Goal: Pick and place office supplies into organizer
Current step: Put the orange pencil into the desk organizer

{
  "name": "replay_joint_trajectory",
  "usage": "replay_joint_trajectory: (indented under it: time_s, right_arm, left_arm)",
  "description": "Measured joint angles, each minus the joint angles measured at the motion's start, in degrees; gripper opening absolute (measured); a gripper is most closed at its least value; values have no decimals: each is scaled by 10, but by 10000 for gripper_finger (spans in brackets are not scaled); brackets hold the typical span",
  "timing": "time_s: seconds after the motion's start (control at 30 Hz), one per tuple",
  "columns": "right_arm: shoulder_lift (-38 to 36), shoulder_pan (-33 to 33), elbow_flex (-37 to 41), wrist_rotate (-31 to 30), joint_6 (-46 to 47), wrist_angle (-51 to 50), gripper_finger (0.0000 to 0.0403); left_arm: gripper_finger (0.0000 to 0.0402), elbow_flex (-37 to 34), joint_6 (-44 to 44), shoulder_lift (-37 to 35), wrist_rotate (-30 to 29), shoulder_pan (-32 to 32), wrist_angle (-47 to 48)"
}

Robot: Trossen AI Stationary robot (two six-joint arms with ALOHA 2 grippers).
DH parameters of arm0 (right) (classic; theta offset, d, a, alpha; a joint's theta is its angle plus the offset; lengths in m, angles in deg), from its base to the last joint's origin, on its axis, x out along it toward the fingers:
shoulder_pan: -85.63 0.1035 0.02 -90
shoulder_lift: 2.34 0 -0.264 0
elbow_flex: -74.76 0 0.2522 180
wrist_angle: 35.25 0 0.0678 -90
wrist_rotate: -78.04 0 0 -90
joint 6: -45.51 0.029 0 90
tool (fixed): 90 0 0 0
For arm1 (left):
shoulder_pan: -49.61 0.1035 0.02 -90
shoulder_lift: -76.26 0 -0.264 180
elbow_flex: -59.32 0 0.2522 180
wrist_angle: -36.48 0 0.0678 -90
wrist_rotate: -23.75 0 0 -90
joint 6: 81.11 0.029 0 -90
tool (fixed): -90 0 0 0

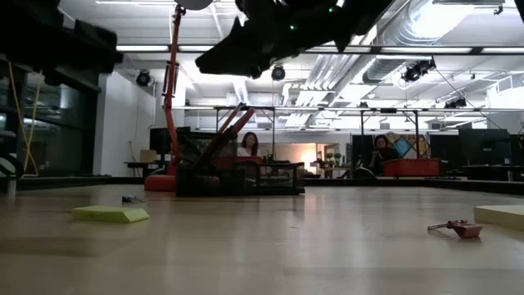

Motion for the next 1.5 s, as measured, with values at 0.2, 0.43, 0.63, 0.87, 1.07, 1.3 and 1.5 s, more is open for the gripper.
replay_joint_trajectory:
  time_s: [0.2, 0.43, 0.63, 0.87, 1.07, 1.3, 1.5]
  right_arm:
    - [1, 41, 1, -32, 38, -104, 151]
    - [3, 103, 1, -48, 47, -121, 151]
    - [5, 147, 1, -117, 80, -140, 152]
    - [25, 176, 1, -206, 118, -168, 152]
    - [44, 186, 1, -196, 121, -185, 152]
    - [56, 189, 2, -215, 134, -218, 152]
    - [58, 191, 1, -217, 134, -218, 152]
  left_arm:
    - [117, 0, -142, 49, 72, 0, 7]
    - [117, 1, -274, 131, 176, -5, 15]
    - [117, 44, -363, 214, 217, -52, 31]
    - [117, 171, -447, 306, 221, -120, 213]
    - [117, 278, -508, 389, 140, -183, 327]
    - [117, 354, -624, 486, 137, -232, 433]
    - [117, 396, -664, 536, 132, -252, 458]
